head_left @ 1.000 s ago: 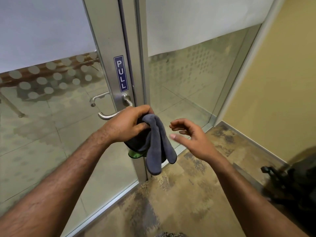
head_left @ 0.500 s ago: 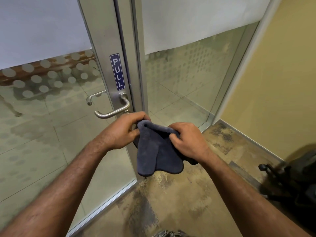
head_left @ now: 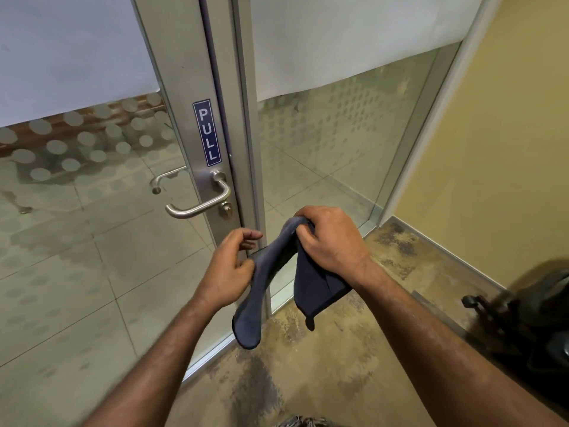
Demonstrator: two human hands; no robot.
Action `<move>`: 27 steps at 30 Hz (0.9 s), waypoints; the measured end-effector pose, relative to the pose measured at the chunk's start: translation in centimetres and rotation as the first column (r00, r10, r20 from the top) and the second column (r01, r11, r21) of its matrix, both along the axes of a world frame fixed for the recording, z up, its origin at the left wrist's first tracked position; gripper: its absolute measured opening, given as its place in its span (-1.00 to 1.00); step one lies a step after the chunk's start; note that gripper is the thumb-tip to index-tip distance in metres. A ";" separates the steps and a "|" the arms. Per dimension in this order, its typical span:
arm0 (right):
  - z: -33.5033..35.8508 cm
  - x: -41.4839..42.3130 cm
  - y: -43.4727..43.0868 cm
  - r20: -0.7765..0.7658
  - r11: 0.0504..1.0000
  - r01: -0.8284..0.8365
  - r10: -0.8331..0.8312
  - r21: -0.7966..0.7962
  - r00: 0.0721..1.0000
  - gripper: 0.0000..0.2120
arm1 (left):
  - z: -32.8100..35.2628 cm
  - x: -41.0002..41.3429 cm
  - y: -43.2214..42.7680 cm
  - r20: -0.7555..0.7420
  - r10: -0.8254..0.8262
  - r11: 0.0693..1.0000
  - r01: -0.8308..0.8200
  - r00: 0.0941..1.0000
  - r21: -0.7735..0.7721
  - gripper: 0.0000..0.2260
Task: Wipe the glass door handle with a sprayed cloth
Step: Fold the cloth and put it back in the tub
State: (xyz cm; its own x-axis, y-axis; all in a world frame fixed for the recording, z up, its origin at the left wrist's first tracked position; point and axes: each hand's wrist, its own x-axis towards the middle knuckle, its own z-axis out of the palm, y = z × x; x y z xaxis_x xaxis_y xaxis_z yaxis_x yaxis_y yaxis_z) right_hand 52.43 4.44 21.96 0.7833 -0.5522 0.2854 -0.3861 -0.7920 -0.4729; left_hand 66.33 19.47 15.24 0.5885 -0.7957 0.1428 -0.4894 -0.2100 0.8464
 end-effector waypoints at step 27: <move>-3.6 -2.1 -0.3 0.020 0.996 0.025 -0.027 0.084 0.999 -0.82 | 1.5 -5.9 -6.4 0.034 0.273 0.949 -0.263 0.962 -0.172 -0.83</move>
